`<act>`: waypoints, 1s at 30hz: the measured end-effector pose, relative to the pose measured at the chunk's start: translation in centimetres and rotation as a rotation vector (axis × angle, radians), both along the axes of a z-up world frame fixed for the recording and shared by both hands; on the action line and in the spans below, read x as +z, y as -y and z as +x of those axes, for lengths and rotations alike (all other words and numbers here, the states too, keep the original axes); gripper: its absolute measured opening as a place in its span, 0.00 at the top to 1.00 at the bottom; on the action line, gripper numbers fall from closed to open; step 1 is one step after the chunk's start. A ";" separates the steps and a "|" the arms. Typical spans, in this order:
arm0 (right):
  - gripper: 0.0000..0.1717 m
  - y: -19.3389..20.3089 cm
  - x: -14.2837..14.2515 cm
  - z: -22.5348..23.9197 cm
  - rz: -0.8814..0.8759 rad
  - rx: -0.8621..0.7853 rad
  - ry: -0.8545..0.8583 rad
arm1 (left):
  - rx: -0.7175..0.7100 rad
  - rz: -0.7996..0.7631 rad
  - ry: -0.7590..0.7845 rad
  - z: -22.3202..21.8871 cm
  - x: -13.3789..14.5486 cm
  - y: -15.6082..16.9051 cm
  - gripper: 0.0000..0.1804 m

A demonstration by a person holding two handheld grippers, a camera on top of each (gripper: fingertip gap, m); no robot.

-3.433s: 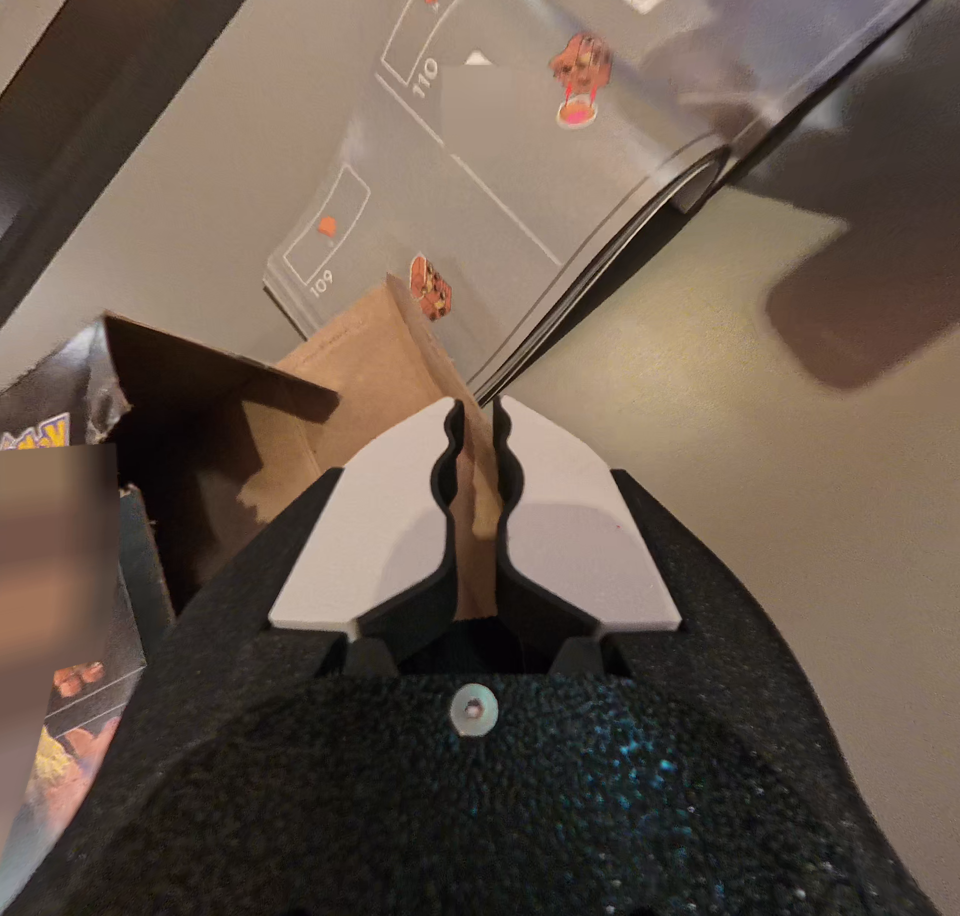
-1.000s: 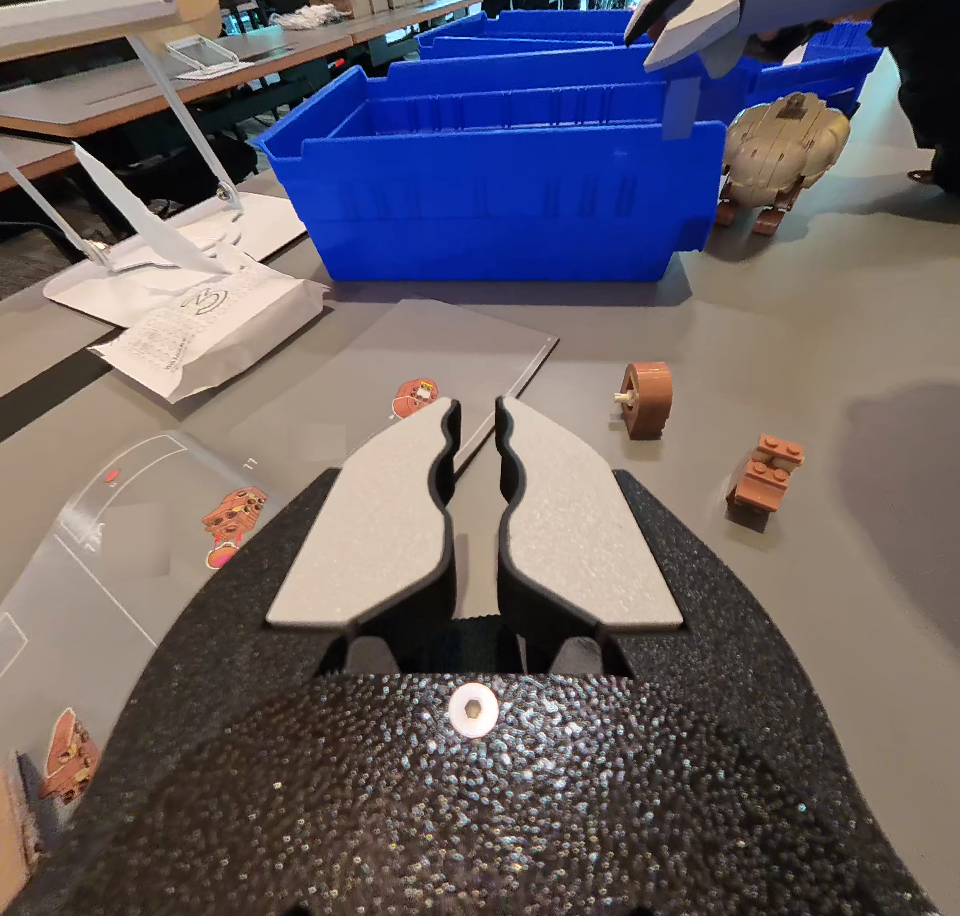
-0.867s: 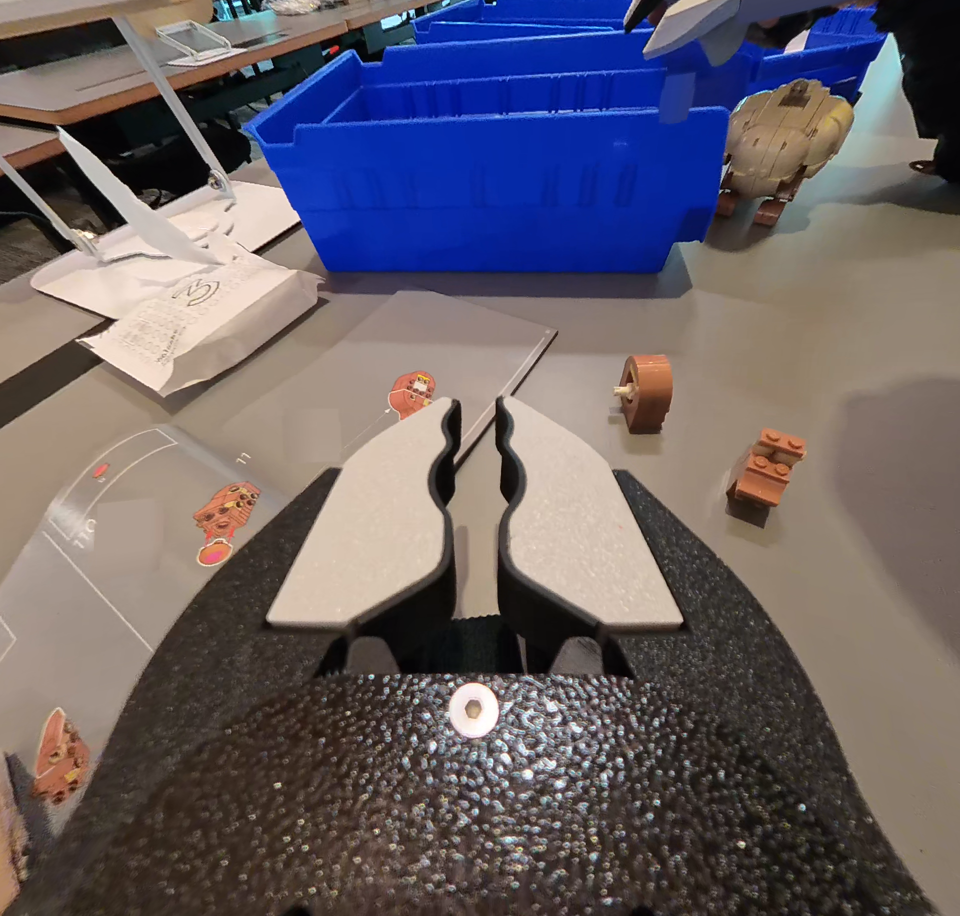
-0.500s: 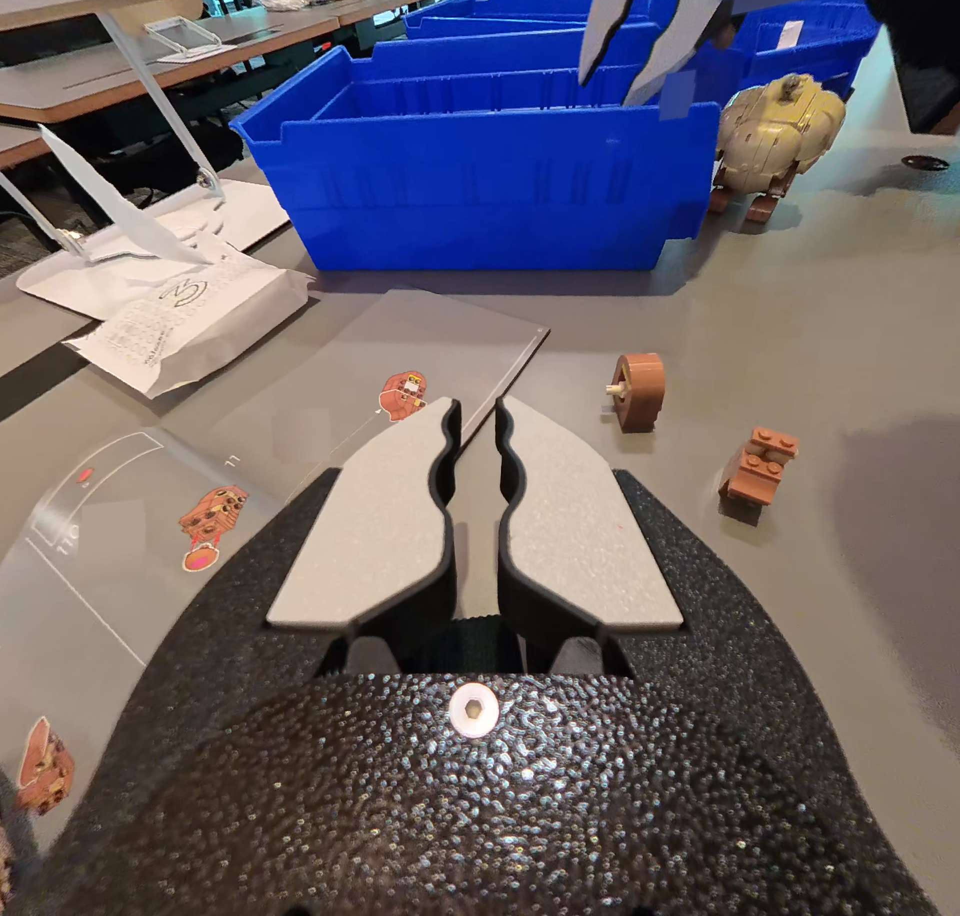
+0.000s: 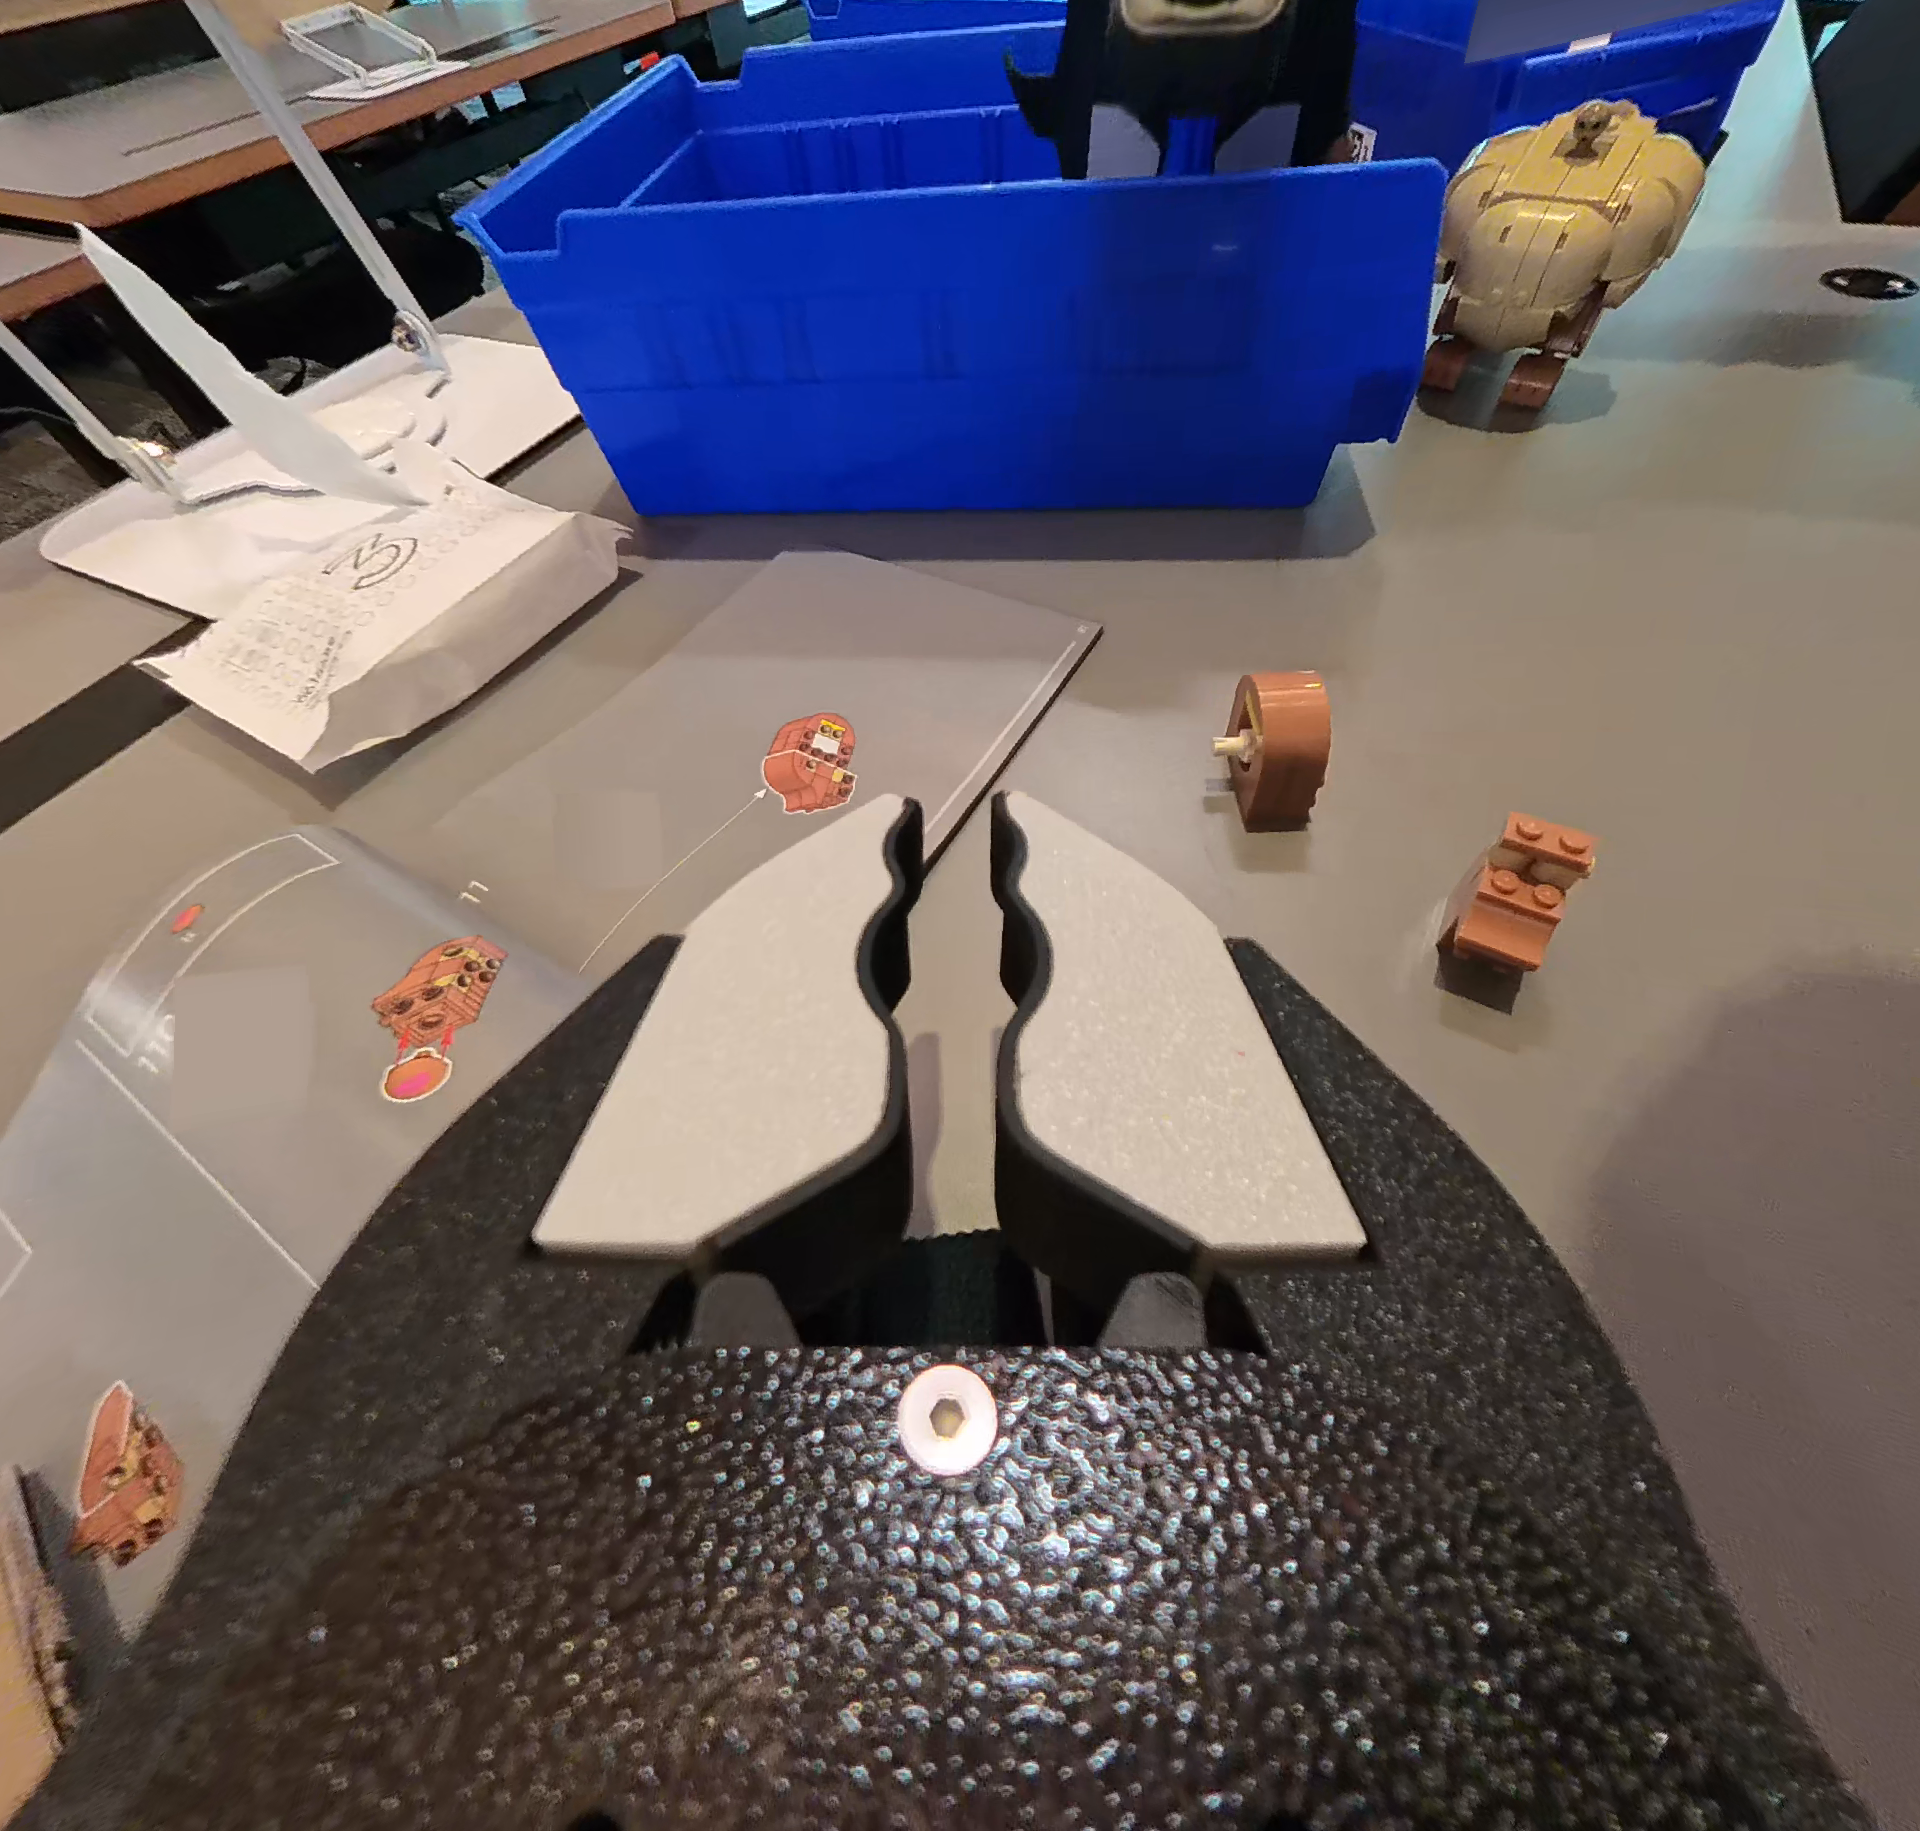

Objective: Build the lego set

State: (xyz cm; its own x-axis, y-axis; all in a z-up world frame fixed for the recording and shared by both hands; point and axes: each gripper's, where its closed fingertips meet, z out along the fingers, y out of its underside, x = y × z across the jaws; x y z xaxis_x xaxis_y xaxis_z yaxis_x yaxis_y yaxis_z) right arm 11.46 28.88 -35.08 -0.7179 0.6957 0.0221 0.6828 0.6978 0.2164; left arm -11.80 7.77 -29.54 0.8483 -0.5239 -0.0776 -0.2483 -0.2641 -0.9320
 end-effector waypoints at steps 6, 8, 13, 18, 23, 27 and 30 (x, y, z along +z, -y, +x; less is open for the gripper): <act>0.85 0.1 -0.5 0.3 0.007 -0.019 0.043 | 0.006 0.001 0.001 -0.2 0.1 0.1 0.94; 0.87 0.1 -0.5 0.3 0.003 -0.030 0.037 | 0.009 0.006 0.002 -0.3 0.2 0.1 0.94; 0.87 0.4 -0.4 0.3 -0.014 -0.051 -0.015 | 0.007 0.015 0.001 -0.2 0.4 0.3 0.94; 0.87 1.1 2.4 -1.9 -0.018 -0.079 -0.243 | -0.007 0.018 0.014 0.2 0.7 0.6 0.94; 0.87 5.7 10.1 -6.6 -0.121 -0.148 -0.707 | -0.048 0.009 0.095 0.9 1.8 1.4 0.93; 0.87 13.1 15.6 -9.7 -0.322 -0.186 -1.044 | -0.124 -0.072 0.273 1.9 2.6 2.6 0.93; 0.87 18.7 16.6 -11.7 -0.463 -0.186 -1.198 | -0.207 -0.140 0.431 3.2 3.3 3.7 0.92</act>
